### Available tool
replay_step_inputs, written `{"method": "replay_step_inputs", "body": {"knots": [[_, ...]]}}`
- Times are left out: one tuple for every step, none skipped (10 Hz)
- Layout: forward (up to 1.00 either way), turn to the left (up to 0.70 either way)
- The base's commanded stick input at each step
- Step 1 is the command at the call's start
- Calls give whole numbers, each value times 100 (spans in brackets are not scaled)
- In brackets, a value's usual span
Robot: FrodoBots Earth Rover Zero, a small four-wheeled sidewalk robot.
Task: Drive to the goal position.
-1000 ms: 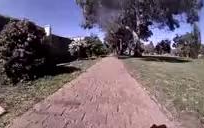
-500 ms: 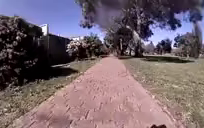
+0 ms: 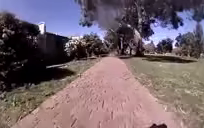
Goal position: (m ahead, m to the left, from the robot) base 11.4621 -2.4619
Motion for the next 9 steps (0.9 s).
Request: {"method": "replay_step_inputs", "body": {"knots": [[70,0],[70,0],[70,0],[70,0],[70,0],[70,0],[70,0],[70,0],[70,0]]}}
